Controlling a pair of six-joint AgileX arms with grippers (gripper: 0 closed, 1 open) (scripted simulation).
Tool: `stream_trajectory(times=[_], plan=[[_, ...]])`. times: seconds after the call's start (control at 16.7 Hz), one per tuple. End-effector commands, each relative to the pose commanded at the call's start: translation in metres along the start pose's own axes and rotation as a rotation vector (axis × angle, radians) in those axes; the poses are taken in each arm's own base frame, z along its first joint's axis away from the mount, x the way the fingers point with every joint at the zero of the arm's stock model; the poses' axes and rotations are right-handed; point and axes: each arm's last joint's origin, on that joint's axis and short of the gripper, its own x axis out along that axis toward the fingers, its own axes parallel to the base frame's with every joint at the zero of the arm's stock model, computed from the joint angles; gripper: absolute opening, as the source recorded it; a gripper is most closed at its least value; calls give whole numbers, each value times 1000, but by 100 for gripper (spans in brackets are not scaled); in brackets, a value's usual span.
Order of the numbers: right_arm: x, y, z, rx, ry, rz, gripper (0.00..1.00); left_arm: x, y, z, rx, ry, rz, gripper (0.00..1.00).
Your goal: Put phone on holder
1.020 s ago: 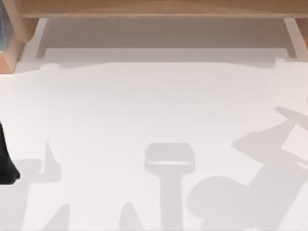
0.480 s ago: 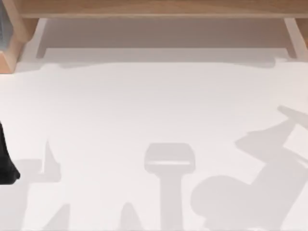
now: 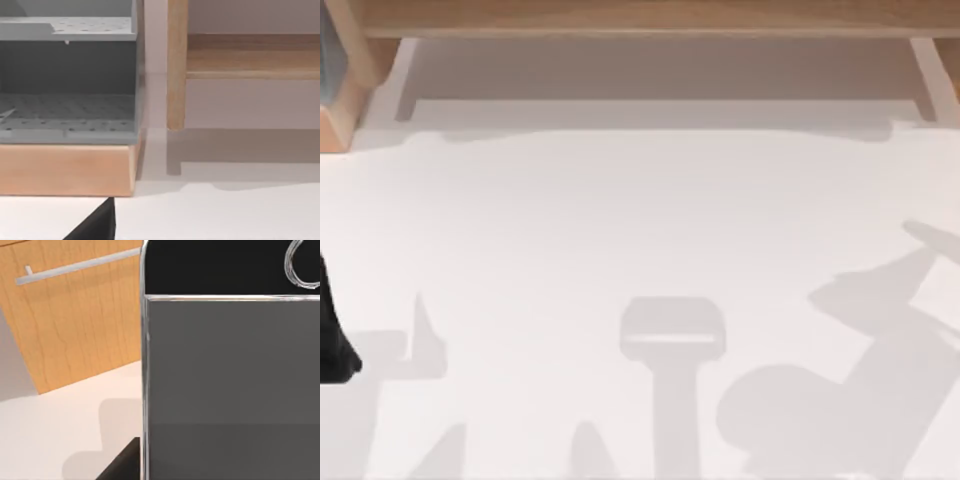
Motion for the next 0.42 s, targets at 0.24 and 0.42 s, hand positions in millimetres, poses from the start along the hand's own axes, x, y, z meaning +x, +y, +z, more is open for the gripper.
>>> stream_trajectory(times=[0.24,0.42], plan=[[0,0,0,0,0,0,100,0,0,0,0,0,0,100],[0,0,0,0,0,0,100,0,0,0,0,0,0,100]])
